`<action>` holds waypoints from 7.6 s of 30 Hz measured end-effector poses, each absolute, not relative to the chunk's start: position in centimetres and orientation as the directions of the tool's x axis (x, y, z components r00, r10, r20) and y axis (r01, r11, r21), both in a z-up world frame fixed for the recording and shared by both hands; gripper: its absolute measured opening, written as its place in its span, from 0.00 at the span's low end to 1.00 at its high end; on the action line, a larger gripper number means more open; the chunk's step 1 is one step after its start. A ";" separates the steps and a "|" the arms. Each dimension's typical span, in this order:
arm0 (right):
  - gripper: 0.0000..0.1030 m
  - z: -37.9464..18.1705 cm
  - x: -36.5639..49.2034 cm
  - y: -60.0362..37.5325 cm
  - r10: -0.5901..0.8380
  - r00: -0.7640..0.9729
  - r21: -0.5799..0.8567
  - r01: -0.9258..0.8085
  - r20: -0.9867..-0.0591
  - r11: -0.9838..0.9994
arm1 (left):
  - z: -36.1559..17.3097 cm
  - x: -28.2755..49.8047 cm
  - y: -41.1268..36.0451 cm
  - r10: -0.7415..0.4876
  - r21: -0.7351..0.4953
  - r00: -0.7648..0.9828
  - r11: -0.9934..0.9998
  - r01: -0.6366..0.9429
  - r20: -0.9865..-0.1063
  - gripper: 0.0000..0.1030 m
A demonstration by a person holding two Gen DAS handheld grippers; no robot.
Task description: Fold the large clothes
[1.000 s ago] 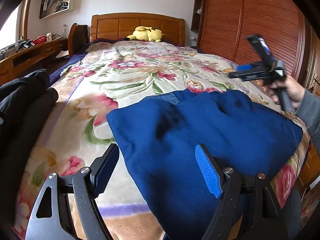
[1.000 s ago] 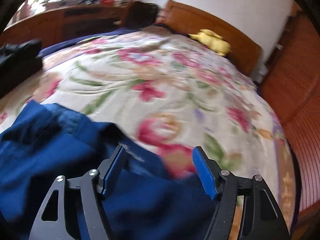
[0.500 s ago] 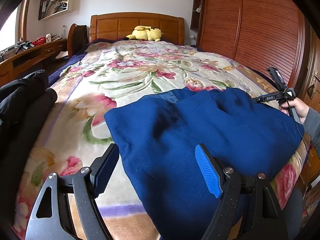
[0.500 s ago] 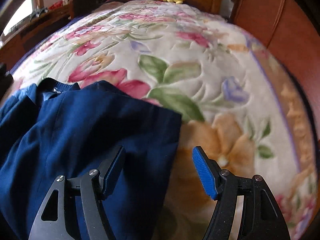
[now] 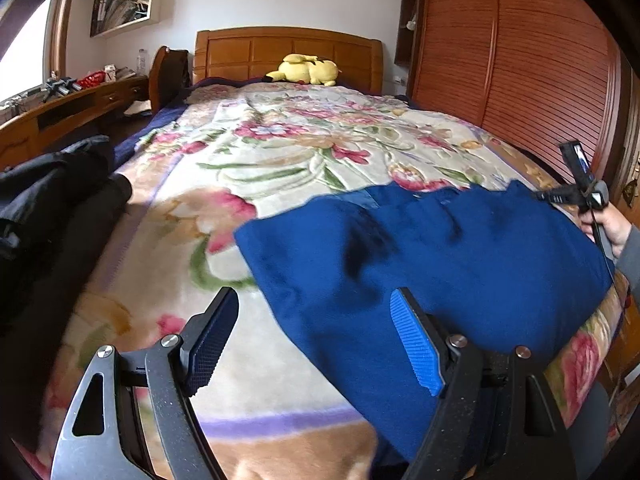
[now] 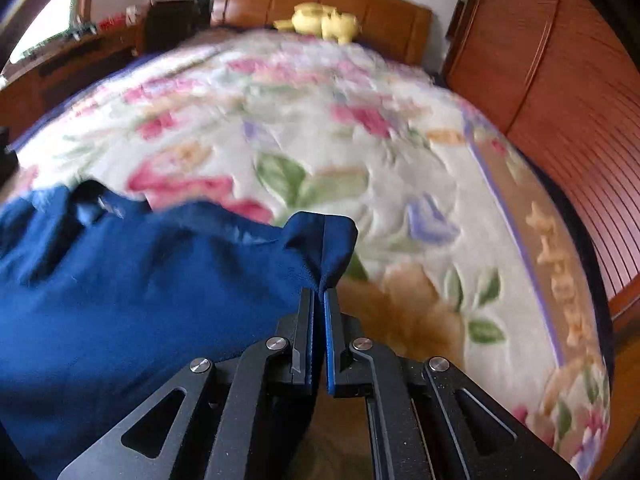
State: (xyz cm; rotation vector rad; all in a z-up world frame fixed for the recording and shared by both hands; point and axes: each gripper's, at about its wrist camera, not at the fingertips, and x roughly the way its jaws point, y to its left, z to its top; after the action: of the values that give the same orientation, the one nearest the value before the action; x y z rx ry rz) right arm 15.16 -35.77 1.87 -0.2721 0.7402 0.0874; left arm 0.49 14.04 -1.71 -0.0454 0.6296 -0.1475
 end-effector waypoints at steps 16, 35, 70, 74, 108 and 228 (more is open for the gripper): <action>0.04 0.7 14.2 -34.8 0.039 0.750 -0.203 -0.228 -0.660 0.952 | -4.6 12.5 16.8 -0.094 -0.031 0.649 0.994 0.108 -0.755 0.66; 0.03 2.7 12.4 -36.1 0.051 0.873 -0.202 -0.169 -0.486 0.965 | -0.1 16.0 17.1 -0.025 0.044 0.750 0.996 0.071 -0.661 0.05; 0.71 3.7 -2.4 -34.4 0.155 0.845 -0.130 -0.255 -0.512 0.958 | 4.0 4.5 7.9 -0.228 -0.049 0.789 0.968 0.245 -0.570 0.76; 0.72 3.2 -4.3 -34.2 0.148 0.848 -0.134 -0.248 -0.509 0.960 | 3.1 2.7 5.2 -0.258 -0.063 0.787 0.961 0.270 -0.561 0.76; 0.82 0.6 -6.5 -33.7 0.042 0.850 -0.121 -0.124 -0.524 0.985 | -4.6 -0.8 -2.4 -0.297 -0.049 0.731 0.939 0.340 -0.614 0.77; 0.50 4.8 9.8 -7.0 0.432 0.557 -0.067 -0.664 -0.709 0.745 | -2.6 -4.9 15.4 -0.192 -0.135 0.816 0.981 0.140 -0.545 0.77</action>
State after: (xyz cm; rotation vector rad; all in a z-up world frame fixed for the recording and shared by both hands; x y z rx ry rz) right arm 9.76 -6.96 4.75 -0.3475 0.7305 0.6624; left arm -4.92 15.42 -2.58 -0.0905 0.5902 -0.1769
